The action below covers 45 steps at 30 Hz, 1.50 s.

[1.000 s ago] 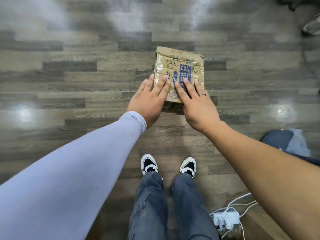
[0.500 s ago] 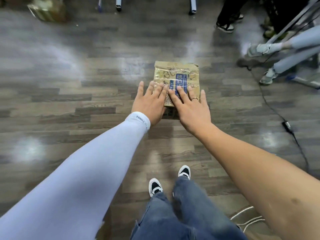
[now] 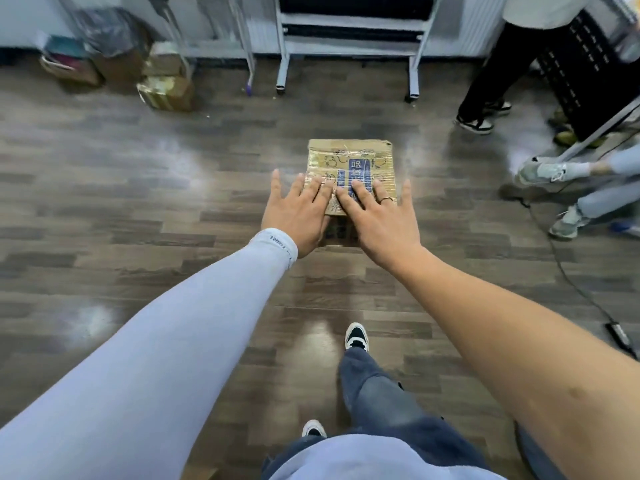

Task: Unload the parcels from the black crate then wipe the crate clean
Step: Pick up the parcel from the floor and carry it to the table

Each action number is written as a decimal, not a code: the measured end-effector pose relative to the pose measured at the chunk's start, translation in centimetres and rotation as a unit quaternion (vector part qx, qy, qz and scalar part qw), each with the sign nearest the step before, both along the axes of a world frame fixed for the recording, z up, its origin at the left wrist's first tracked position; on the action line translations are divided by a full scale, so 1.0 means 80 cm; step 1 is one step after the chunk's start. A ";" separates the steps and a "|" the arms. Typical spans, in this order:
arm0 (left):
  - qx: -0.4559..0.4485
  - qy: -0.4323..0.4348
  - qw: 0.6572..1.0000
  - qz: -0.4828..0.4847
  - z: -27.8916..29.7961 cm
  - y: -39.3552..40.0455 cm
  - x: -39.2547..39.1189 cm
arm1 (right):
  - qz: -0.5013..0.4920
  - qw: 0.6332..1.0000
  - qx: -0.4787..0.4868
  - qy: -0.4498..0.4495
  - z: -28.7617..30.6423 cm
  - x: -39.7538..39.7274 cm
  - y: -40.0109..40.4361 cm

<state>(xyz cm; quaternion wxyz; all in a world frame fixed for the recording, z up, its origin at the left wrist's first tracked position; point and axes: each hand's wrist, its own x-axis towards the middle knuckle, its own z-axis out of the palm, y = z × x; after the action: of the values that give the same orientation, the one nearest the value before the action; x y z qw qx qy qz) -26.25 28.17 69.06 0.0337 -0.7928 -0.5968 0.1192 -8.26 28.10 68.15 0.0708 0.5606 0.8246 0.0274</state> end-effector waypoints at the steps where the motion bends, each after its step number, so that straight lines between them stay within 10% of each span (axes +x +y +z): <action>1: -0.001 0.005 1.000 0.005 0.006 0.014 0.004 | 0.003 1.000 -0.001 0.006 0.004 0.003 0.016; 45: 0.022 -0.017 1.000 -0.007 0.066 0.718 0.030 | -0.016 0.999 0.050 0.012 0.070 0.031 0.704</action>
<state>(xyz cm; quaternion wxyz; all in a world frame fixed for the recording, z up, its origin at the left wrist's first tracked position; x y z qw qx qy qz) -23.87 85.62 74.36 0.0418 -0.7981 -0.5939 0.0922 -5.75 84.39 73.77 0.0334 0.5765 0.8141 0.0611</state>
